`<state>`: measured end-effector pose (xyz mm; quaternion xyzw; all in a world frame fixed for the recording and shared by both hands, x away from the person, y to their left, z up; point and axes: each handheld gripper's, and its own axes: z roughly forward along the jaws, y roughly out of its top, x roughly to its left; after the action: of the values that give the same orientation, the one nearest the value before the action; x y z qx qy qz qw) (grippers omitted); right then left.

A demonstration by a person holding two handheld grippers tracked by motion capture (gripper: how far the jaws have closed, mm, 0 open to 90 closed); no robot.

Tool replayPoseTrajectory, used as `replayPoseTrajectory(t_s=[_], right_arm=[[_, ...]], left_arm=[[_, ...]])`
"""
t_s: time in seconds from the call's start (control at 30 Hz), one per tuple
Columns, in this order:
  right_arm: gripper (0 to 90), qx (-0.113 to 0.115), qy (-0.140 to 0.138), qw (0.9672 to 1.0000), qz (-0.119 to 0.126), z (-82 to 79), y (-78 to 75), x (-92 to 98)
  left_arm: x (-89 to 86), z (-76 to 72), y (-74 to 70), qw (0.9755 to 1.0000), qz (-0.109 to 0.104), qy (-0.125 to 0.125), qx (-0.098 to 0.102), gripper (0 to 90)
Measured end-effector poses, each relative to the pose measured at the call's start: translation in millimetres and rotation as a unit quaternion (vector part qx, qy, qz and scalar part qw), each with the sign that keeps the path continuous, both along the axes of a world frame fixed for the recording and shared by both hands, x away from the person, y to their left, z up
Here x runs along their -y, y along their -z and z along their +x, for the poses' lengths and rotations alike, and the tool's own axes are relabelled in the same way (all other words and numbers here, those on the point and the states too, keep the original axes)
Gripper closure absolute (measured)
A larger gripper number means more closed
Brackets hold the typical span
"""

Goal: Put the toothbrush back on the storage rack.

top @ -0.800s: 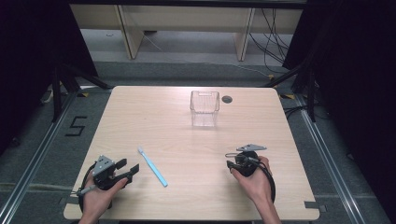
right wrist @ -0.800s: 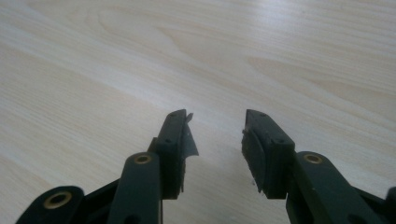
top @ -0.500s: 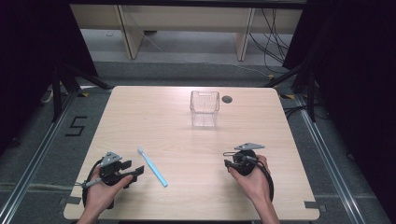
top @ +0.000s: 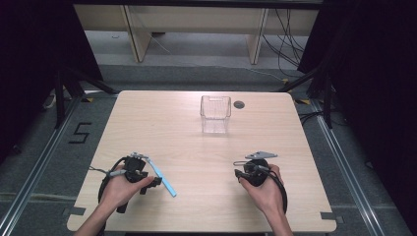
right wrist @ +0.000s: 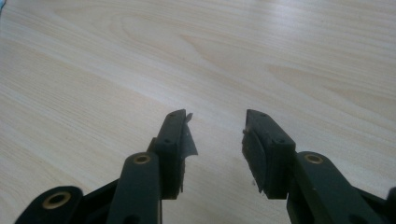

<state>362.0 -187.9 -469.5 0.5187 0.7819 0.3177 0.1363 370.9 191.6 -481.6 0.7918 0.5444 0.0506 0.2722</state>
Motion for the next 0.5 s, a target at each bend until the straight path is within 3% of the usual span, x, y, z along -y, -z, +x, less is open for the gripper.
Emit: replayPoseTrajectory(t_s=[0.1, 0.27, 0.5], right_arm=[[59.8, 0.000, 0.000, 1.0000, 0.000, -0.1, 0.2, 0.3], [59.8, 0.000, -0.003, 1.0000, 0.001, 0.0, 0.9, -0.6], [59.8, -0.007, -0.003, 0.9999, 0.007, -0.3, 2.4, -2.9]], left_arm=[[6.6, 5.2, -1.0, 0.9998, 0.007, -0.016, -0.013, 35.2], [15.1, 15.2, -3.6, 0.9981, 0.036, -0.012, -0.048, 35.1], [23.2, 26.9, -2.8, 0.9955, 0.069, -0.006, -0.065, 35.1]])
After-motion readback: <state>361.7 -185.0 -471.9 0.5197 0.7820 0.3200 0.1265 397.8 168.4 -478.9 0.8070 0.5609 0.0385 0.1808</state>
